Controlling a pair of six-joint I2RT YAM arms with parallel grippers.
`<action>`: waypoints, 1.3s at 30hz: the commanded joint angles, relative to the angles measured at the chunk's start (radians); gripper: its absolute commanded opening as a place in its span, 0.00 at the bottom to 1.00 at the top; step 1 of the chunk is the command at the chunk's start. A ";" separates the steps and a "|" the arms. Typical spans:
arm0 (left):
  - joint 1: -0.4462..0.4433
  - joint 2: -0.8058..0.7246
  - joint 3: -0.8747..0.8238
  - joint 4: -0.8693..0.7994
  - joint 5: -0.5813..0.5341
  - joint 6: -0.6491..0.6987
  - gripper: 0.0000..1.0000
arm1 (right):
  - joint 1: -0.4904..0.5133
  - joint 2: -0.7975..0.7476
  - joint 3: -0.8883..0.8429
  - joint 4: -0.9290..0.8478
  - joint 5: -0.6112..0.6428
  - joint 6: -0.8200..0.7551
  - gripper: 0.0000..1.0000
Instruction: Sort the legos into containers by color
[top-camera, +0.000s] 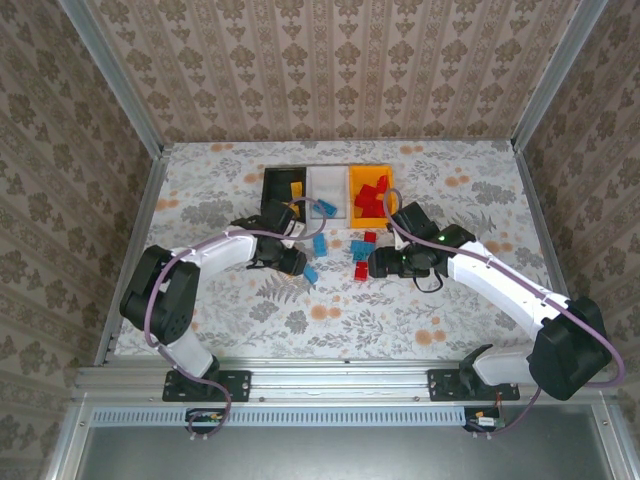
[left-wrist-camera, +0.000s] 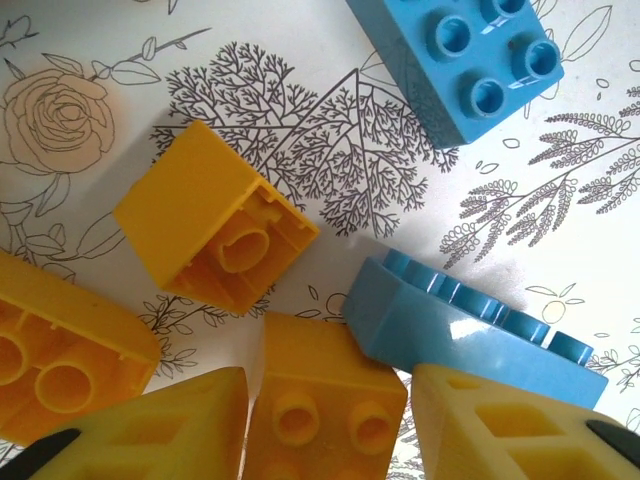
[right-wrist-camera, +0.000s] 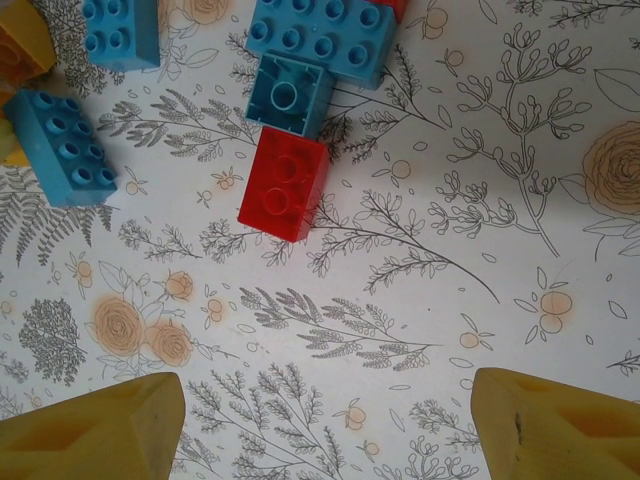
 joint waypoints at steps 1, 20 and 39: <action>-0.006 0.005 -0.031 -0.025 -0.031 -0.011 0.47 | 0.000 0.003 -0.015 0.011 -0.021 0.021 0.77; -0.016 0.042 -0.046 -0.012 -0.085 -0.047 0.43 | 0.006 -0.017 -0.023 0.014 -0.023 0.040 0.77; 0.100 -0.257 0.007 -0.170 -0.076 -0.081 0.35 | 0.026 0.012 -0.017 0.038 -0.026 0.060 0.77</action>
